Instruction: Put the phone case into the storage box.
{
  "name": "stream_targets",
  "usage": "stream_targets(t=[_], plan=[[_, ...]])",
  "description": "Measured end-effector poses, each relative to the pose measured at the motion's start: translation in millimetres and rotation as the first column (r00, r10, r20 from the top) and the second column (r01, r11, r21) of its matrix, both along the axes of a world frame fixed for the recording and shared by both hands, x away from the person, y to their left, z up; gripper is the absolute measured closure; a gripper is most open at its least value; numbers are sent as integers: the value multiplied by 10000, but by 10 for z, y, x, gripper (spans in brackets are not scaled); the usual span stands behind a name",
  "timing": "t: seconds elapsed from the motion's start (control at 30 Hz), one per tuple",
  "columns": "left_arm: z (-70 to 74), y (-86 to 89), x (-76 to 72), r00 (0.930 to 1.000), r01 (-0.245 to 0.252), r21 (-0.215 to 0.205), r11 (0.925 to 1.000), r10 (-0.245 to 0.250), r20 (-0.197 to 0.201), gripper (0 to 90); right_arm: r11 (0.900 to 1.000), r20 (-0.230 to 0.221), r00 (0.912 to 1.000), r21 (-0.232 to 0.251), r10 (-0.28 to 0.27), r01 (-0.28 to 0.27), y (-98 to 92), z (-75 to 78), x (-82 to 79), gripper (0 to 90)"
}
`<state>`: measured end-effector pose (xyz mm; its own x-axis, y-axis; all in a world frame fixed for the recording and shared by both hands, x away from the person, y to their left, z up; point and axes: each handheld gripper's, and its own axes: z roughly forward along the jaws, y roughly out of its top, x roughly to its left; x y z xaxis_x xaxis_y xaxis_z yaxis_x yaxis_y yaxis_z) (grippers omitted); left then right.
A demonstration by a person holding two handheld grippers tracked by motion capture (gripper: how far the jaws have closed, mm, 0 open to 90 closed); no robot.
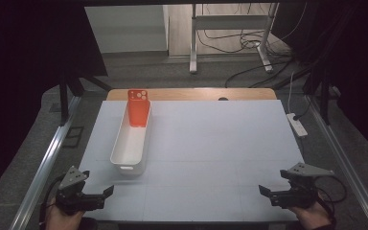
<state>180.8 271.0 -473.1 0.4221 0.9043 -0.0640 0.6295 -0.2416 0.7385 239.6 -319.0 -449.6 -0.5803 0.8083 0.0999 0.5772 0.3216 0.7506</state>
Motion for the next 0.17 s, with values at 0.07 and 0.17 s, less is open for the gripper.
stream_targets(t=[0.07,0.17], plan=[[0,-10,2,10000,9,79,10000,-9,-15,0,10000,-5,10000,-1,6,-6,0,-1,1,8],[1,-15,10,10000,-4,98,10000,4,-35,0,10000,-120,9999,-16,35,-35,-2,-8,12,3]])
